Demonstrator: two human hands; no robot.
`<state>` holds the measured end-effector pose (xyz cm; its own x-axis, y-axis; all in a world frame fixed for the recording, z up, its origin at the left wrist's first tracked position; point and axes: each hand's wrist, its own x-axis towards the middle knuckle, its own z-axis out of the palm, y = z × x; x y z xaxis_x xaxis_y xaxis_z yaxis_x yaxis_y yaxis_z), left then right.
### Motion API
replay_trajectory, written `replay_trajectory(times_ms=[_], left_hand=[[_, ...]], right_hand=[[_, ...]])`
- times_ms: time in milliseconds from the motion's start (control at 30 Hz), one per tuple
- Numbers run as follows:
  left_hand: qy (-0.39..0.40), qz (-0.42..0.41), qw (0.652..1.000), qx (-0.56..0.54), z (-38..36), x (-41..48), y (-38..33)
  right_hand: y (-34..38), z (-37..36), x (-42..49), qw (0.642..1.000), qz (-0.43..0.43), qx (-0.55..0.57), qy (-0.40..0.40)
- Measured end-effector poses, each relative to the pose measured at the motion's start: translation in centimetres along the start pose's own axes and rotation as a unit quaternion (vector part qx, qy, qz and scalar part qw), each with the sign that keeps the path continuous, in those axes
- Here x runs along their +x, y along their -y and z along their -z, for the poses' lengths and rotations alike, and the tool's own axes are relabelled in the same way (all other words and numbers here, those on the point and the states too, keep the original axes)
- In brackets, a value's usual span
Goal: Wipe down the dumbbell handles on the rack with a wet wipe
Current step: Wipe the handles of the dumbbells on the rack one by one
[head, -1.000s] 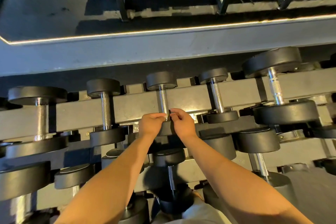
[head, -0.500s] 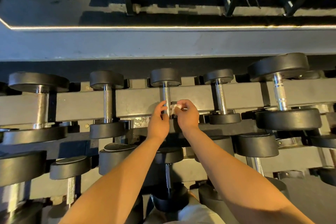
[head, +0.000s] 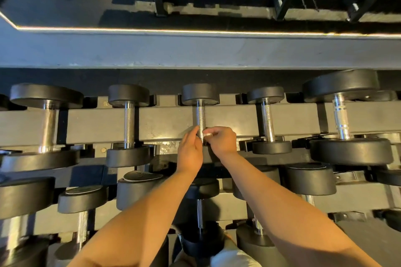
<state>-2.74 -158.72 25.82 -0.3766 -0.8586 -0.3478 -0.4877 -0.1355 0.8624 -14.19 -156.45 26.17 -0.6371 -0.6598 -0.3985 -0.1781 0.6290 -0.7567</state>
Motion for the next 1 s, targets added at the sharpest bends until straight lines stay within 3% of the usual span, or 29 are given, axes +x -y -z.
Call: replay_trajectory(times_ms=[167,433,533,700,1000], left_hand=[[0.007,-0.008,1.000,0.005,0.1,0.2,0.5],[-0.012,-0.017,1.000,0.004,-0.3,0.1,0.9],[0.006,-0.019,1.000,0.008,0.0,-0.2,0.3],[0.057,-0.085,0.994,0.023,1.3,-3.3,-0.1],[0.085,-0.071,0.993,-0.035,1.6,-10.4,2.3]], right_hand=[[1.6,0.1,1.1,0.997,0.031,0.064,-0.025],[-0.2,-0.3,-1.2,0.999,-0.033,0.037,-0.009],[0.9,0.5,-2.2,0.998,-0.037,0.060,0.002],[2.1,2.6,-6.3,0.992,-0.002,0.113,-0.048],[-2.6,0.7,-14.9,0.968,-0.084,0.232,-0.048]])
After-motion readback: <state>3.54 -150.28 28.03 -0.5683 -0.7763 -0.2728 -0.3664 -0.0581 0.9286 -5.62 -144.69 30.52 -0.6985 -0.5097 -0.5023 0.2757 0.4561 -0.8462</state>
